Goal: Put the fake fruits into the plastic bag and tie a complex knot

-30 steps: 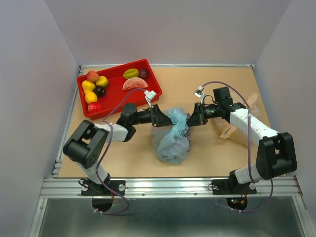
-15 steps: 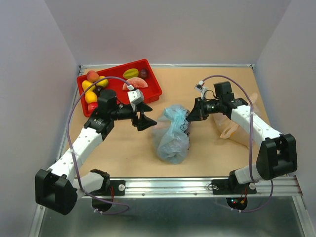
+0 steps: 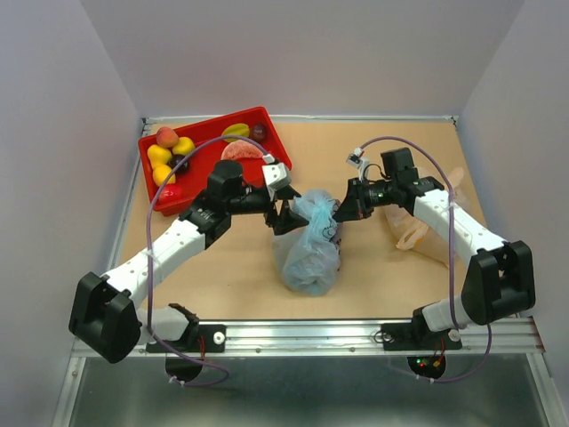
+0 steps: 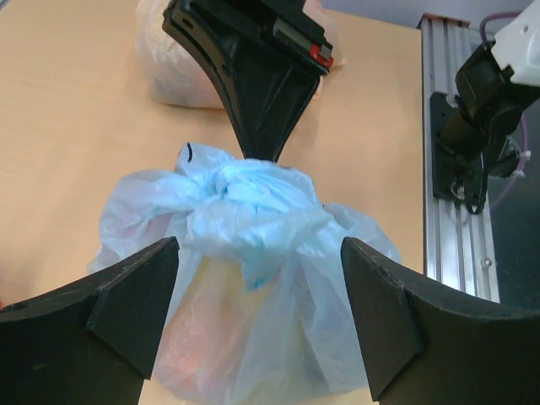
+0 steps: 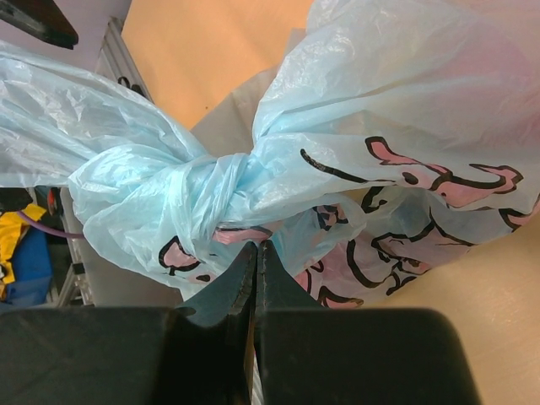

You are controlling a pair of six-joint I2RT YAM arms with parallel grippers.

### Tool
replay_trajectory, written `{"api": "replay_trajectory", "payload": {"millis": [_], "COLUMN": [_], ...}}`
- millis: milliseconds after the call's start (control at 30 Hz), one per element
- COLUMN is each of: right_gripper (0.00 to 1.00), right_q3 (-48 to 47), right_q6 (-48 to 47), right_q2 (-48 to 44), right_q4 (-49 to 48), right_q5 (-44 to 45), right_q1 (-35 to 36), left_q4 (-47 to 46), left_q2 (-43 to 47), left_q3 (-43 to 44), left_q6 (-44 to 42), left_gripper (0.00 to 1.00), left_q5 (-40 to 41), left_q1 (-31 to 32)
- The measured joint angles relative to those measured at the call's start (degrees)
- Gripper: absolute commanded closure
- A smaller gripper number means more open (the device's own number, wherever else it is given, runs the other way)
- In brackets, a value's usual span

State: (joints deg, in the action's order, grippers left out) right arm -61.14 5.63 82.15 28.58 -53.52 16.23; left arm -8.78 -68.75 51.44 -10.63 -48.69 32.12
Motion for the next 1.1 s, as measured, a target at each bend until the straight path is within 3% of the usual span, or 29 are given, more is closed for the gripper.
{"api": "replay_trajectory", "payload": {"millis": [67,100,200,500,700,1100], "right_gripper": [1.00,1.00,0.99,1.00,1.00,1.00], "right_q3": [0.00,0.00,-0.02,-2.27,-2.38,-2.27], "right_q6": [-0.09,-0.11,-0.13,-0.11,-0.11,0.68], "right_q2": [0.00,0.00,-0.02,-2.40,-5.18,-6.80], "right_q4": [0.07,0.13,0.39,0.96,1.03,3.63], "right_q5": [0.02,0.15,0.61,1.31,1.25,-4.66], "right_q1": [0.04,0.04,0.04,-1.70,-4.55,-20.00], "left_q4": [-3.08,-4.02,-5.90,-6.10,-2.16,2.19], "left_q2": [-1.97,-2.75,-5.03,-3.78,-3.80,-2.54], "left_q3": [0.50,0.81,1.75,-3.65,-5.25,-10.45], "left_q6": [2.84,3.50,5.75,5.81,1.29,-9.22], "left_gripper": [0.48,0.73,0.99,1.00,1.00,1.00], "left_q5": [0.83,0.79,0.74,1.16,2.21,3.02], "left_q1": [0.79,0.85,0.79,-6.23,-8.72,-11.41]}}
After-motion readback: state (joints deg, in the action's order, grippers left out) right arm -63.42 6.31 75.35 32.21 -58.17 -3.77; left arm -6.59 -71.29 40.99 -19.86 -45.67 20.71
